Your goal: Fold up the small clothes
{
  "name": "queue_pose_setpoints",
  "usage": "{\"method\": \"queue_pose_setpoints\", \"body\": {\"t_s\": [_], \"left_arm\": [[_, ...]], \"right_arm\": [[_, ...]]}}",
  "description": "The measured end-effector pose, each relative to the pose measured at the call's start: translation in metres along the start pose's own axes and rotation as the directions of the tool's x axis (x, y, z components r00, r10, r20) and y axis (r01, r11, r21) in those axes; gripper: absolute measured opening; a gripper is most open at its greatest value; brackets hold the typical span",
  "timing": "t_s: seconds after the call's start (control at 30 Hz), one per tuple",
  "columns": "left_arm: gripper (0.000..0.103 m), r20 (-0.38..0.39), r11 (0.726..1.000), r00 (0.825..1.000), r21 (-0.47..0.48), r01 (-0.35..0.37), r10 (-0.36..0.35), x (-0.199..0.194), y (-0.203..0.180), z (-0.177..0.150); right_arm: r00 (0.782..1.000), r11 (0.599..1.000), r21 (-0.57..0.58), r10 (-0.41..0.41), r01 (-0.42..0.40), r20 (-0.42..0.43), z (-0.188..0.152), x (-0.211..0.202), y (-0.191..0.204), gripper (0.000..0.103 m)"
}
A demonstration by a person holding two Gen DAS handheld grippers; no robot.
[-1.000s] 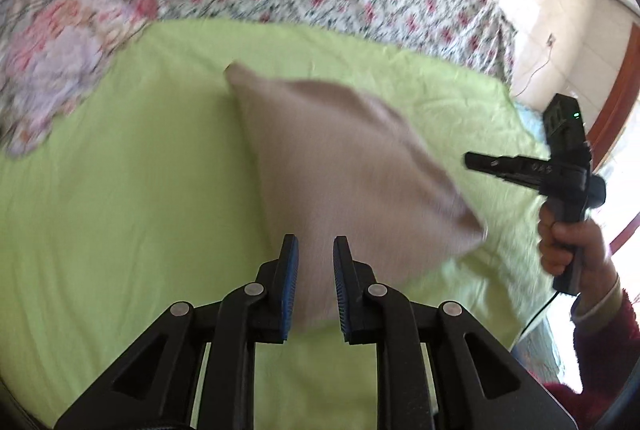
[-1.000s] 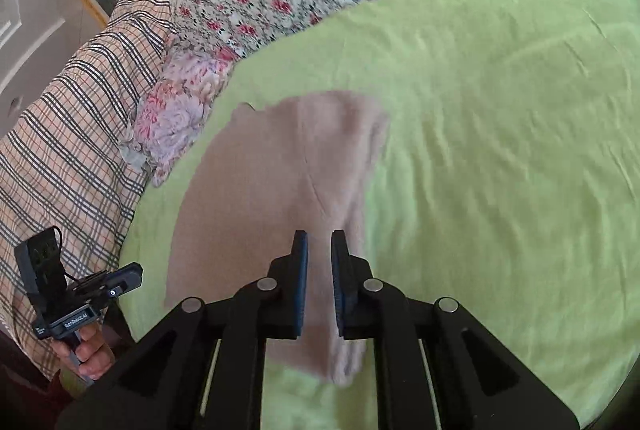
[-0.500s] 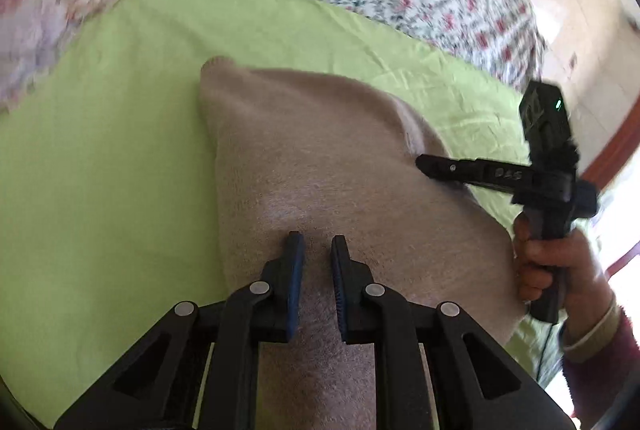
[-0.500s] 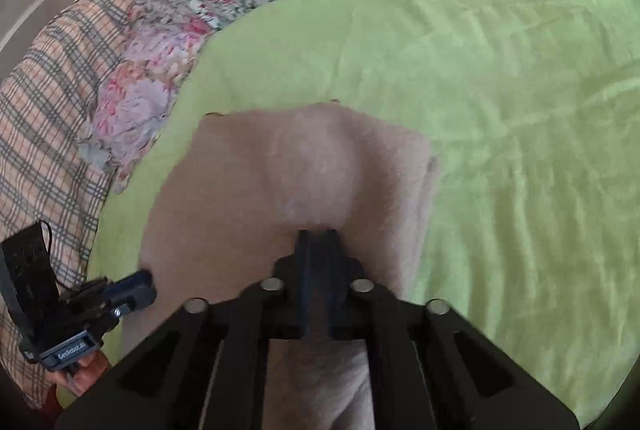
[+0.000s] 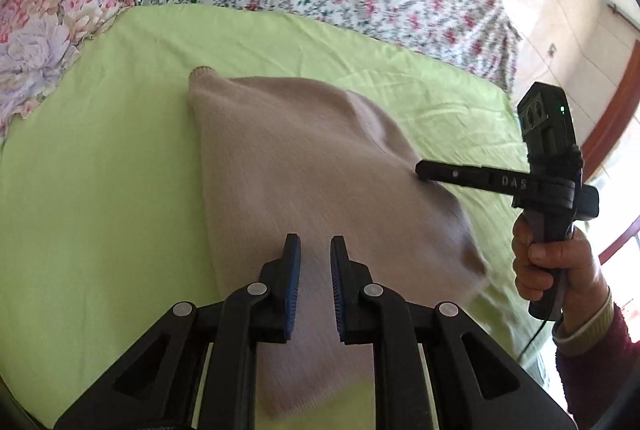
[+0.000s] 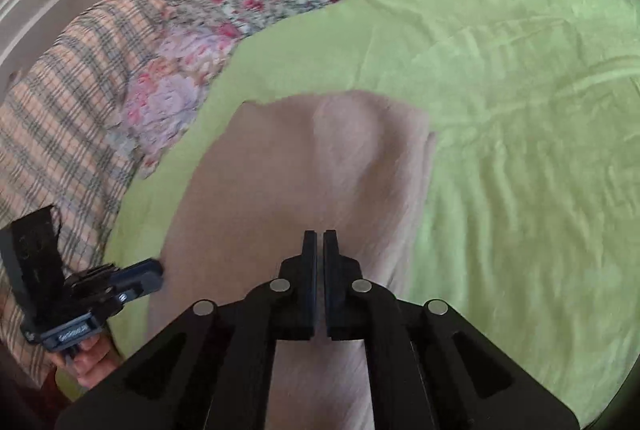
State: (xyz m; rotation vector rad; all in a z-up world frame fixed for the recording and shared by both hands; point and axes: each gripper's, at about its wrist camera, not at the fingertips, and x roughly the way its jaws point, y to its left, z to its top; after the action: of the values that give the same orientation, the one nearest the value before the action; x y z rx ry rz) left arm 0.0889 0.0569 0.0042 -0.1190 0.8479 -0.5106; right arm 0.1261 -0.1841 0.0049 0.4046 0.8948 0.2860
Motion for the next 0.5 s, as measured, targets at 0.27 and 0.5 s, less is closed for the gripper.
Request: {"method": "queue_pose_setpoints", "body": {"t_s": [0.27, 0.5], "left_arm": [[0.014, -0.092, 0.998, 0.994, 0.002, -0.06, 0.06, 0.011, 0.001, -0.054], [0.019, -0.07, 0.997, 0.995, 0.014, -0.072, 0.072, 0.004, -0.005, -0.062]], "right_arm": [[0.999, 0.997, 0.064, -0.04, 0.042, -0.023, -0.036, 0.003, -0.021, 0.001], [0.998, 0.998, -0.028, -0.053, 0.052, -0.027, -0.06, -0.014, 0.002, 0.005]]}}
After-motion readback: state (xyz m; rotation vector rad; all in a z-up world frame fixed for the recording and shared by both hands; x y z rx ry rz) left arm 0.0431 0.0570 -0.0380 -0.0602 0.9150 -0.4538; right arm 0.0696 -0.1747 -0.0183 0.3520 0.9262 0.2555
